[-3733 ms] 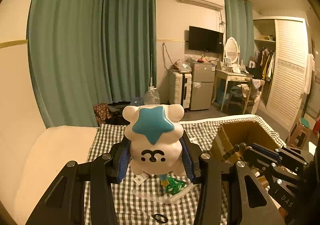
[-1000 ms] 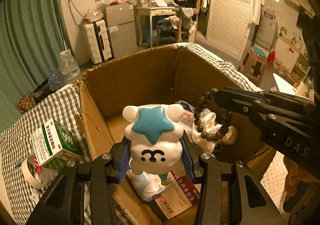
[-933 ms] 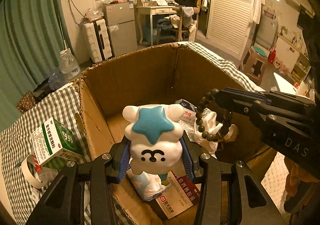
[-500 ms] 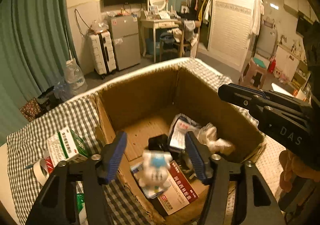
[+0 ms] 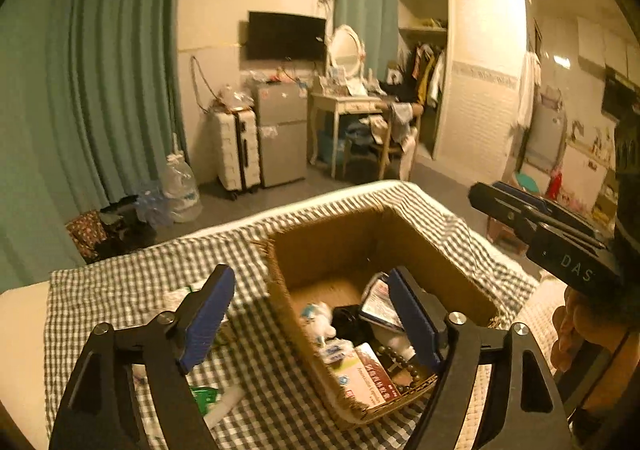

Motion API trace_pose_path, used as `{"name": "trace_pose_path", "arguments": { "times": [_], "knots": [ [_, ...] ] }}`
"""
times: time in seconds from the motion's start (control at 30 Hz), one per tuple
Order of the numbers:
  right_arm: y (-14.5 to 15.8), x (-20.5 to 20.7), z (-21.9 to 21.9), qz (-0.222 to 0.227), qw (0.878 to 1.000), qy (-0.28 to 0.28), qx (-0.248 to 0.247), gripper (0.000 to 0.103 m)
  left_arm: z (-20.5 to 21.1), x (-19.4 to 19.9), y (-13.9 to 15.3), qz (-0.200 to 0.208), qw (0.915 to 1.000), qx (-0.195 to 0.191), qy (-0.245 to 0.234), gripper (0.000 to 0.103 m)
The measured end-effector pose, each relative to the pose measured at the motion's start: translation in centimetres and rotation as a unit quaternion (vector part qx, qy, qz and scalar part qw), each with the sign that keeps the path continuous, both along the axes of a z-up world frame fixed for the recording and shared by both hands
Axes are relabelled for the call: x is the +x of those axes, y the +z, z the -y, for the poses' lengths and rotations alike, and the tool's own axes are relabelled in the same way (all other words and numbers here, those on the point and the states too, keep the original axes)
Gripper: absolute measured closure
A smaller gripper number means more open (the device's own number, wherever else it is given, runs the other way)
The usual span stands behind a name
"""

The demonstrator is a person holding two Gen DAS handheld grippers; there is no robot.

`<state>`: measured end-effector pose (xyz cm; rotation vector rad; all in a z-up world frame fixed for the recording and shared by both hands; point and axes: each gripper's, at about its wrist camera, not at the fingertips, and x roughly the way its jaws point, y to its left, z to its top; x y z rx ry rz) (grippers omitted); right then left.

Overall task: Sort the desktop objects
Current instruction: 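Move both tools back over the remaining pile on the bed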

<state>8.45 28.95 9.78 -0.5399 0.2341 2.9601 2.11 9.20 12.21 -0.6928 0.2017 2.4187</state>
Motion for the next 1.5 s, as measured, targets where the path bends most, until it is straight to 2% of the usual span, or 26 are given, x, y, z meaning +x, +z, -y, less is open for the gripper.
{"name": "trace_pose_path", "arguments": {
  "times": [0.07,0.13,0.23,0.37,0.5,0.73,0.93,1.07,1.37,1.5],
  "knots": [
    [0.8,0.4,0.6,-0.011,1.000,0.002,0.005,0.050,1.4,0.4,0.7,-0.009,0.9998,0.008,0.013,0.011],
    [1.4,0.8,1.4,-0.022,1.000,0.005,0.009,0.045,2.8,0.7,1.5,-0.022,0.9993,0.015,0.027,0.009],
    [2.3,1.5,2.8,-0.039,0.999,0.008,0.012,0.037,5.1,1.2,2.4,-0.040,0.9978,0.022,0.047,0.000],
    [3.2,2.3,4.2,-0.057,0.998,0.011,0.008,0.014,7.5,2.1,3.6,-0.065,0.9948,0.023,0.074,0.000],
    [3.7,2.7,5.5,-0.064,0.998,0.016,-0.001,0.000,9.7,2.8,4.2,-0.085,0.9909,0.021,0.102,0.000],
    [4.5,3.1,7.6,-0.071,0.997,0.007,0.011,0.000,14.2,3.5,5.2,-0.101,0.9838,0.037,0.144,0.000],
    [5.5,3.7,10.1,-0.087,0.995,0.025,0.028,0.000,17.4,3.8,5.4,-0.101,0.9776,0.045,0.179,0.000],
    [5.6,3.9,12.3,-0.096,0.993,0.039,0.047,0.000,19.2,3.7,5.2,-0.104,0.9730,0.044,0.201,0.000],
    [4.9,3.2,15.7,-0.094,0.991,0.076,0.050,0.000,21.7,3.3,4.3,-0.112,0.9673,0.027,0.226,0.000],
    [4.4,2.9,16.8,-0.090,0.992,0.066,0.058,0.000,22.5,3.0,3.7,-0.112,0.9656,0.022,0.234,0.000]
  ]
}}
